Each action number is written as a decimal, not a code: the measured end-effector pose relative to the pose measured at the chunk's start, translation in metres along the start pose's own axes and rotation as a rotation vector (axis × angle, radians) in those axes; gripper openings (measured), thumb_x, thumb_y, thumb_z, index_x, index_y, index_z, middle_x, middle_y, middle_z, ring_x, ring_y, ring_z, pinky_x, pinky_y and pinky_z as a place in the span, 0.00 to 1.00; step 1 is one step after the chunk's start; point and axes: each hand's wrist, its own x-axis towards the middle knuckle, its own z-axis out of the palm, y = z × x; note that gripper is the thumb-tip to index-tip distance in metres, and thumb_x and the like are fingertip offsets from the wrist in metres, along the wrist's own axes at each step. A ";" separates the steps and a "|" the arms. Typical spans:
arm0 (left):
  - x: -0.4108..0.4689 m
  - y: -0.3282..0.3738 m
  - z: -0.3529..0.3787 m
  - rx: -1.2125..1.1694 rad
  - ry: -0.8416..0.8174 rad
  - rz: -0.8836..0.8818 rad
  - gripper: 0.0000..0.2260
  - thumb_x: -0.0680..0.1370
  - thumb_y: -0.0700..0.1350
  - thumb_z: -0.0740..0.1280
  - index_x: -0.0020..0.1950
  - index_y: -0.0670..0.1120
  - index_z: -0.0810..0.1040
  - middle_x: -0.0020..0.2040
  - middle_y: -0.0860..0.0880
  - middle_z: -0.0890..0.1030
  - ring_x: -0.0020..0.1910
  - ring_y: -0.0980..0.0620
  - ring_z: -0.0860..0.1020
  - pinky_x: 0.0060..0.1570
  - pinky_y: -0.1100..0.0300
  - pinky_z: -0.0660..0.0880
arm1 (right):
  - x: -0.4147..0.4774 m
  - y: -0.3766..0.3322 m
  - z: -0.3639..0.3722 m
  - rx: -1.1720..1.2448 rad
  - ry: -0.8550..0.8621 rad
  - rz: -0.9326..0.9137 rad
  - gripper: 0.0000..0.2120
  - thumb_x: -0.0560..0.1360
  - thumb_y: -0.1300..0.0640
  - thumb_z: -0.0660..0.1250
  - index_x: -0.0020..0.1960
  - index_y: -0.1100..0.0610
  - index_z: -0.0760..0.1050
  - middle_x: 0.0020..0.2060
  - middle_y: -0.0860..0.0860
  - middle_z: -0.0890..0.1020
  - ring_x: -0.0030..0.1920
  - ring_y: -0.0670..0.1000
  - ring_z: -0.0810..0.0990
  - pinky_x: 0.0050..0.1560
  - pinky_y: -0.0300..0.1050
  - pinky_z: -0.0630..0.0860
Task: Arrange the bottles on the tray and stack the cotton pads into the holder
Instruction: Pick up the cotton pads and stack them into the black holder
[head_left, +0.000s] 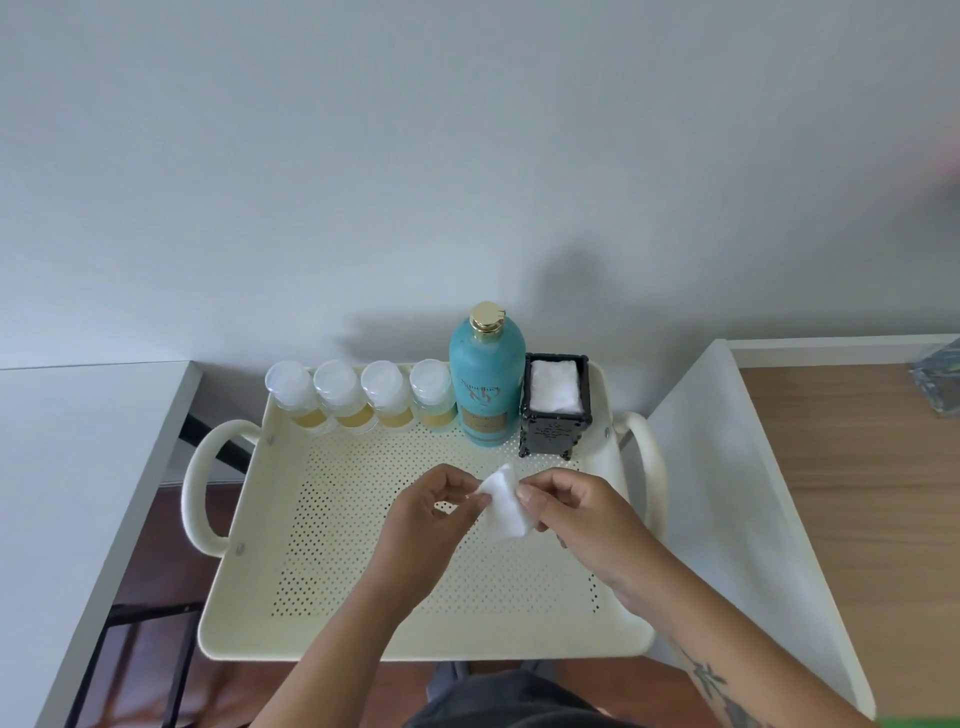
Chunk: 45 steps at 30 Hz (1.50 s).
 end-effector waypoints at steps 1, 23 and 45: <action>-0.001 0.001 -0.001 0.001 -0.005 0.004 0.06 0.75 0.48 0.73 0.43 0.58 0.80 0.43 0.56 0.84 0.27 0.63 0.71 0.30 0.71 0.70 | 0.000 0.001 0.001 -0.015 -0.024 -0.001 0.04 0.75 0.50 0.68 0.45 0.46 0.82 0.34 0.41 0.81 0.35 0.38 0.76 0.36 0.28 0.69; 0.001 0.013 -0.023 -0.364 -0.019 -0.021 0.04 0.77 0.44 0.70 0.46 0.53 0.82 0.42 0.50 0.82 0.42 0.52 0.77 0.46 0.51 0.72 | 0.054 -0.053 -0.042 -0.011 0.473 -0.130 0.03 0.74 0.54 0.69 0.48 0.52 0.79 0.41 0.46 0.82 0.40 0.43 0.78 0.39 0.36 0.70; 0.010 0.027 -0.018 -0.362 -0.030 -0.051 0.06 0.78 0.44 0.70 0.47 0.54 0.84 0.48 0.43 0.85 0.44 0.52 0.79 0.48 0.52 0.75 | 0.056 -0.020 -0.041 -1.211 0.402 -0.548 0.15 0.76 0.45 0.61 0.56 0.51 0.78 0.55 0.44 0.82 0.62 0.57 0.71 0.57 0.53 0.69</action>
